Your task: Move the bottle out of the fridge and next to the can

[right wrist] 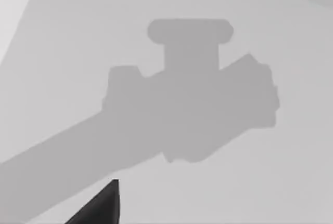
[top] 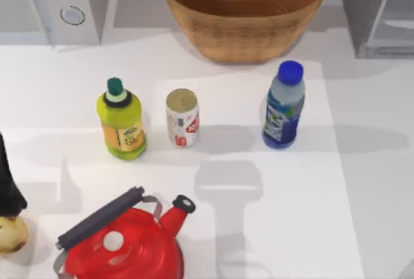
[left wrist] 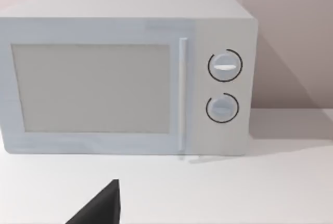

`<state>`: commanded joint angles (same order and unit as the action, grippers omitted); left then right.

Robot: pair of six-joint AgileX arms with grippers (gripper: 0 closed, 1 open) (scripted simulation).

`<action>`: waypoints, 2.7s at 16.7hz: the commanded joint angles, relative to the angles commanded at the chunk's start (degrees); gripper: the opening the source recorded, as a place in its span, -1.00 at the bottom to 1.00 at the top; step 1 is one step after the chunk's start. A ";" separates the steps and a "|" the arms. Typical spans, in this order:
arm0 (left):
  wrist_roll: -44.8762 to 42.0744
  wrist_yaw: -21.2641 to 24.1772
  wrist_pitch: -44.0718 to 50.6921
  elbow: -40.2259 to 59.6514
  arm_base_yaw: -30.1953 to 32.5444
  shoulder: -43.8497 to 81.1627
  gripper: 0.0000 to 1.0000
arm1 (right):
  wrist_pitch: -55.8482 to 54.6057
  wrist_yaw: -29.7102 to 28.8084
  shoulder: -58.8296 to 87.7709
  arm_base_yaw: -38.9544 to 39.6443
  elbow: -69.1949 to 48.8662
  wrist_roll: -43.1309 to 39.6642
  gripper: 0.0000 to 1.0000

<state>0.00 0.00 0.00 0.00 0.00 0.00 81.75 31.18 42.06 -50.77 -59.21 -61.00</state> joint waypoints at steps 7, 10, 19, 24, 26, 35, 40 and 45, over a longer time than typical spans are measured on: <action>0.00 0.00 0.00 0.00 0.00 0.00 1.00 | 1.81 16.11 42.40 -36.65 -11.99 -41.86 1.00; 0.00 0.00 0.00 0.00 0.00 0.00 1.00 | 2.71 20.26 54.21 -46.59 -15.24 -51.42 1.00; 0.00 0.00 0.00 0.00 0.00 0.00 1.00 | 3.53 22.93 62.20 -52.76 -17.22 -56.61 1.00; 0.00 0.00 0.00 0.00 0.00 0.00 1.00 | -2.14 23.83 61.35 -49.71 -19.33 -50.42 1.00; 0.00 0.00 0.00 0.00 0.00 0.00 1.00 | -8.00 23.95 61.04 -46.13 -20.43 -43.92 1.00; 0.00 0.00 0.00 0.00 0.00 0.00 1.00 | -44.02 18.95 61.83 -20.59 -20.14 -1.99 1.00; 0.00 0.00 0.00 0.00 0.00 0.00 1.00 | -59.94 14.47 62.87 -7.73 -17.07 17.00 1.00; 0.00 0.00 0.00 0.00 0.00 0.00 1.00 | -64.40 12.35 62.98 -2.55 -15.37 24.09 1.00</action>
<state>0.00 0.00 0.00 0.00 0.00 0.00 17.36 43.53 105.05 -53.32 -74.58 -36.90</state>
